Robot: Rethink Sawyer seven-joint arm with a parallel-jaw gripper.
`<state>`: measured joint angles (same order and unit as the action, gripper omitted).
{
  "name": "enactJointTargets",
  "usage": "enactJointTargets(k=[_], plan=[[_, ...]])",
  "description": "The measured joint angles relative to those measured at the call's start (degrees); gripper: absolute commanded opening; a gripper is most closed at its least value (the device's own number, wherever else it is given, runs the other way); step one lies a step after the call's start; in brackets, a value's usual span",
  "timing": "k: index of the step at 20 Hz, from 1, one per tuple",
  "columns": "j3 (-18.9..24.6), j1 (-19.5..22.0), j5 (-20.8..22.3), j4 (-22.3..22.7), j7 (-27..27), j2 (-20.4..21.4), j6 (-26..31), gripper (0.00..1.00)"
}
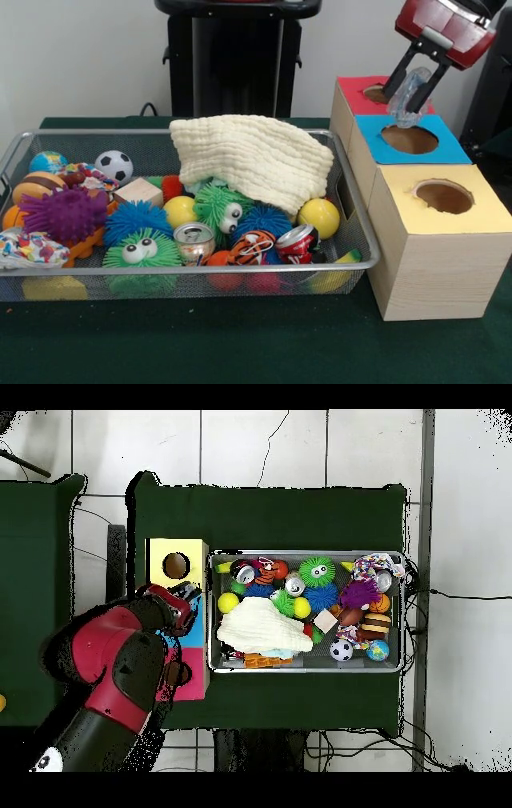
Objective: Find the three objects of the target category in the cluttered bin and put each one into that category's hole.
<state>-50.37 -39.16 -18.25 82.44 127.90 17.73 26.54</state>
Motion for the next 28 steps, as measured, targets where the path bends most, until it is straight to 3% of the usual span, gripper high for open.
enactJointTargets(k=[18,28], plan=[[-0.4,-0.6,-8.2,0.0,0.0,-4.8,-10.1,0.0],[-0.4,-1.3,-12.6,1.0,0.0,-5.3,-11.5,0.0]])
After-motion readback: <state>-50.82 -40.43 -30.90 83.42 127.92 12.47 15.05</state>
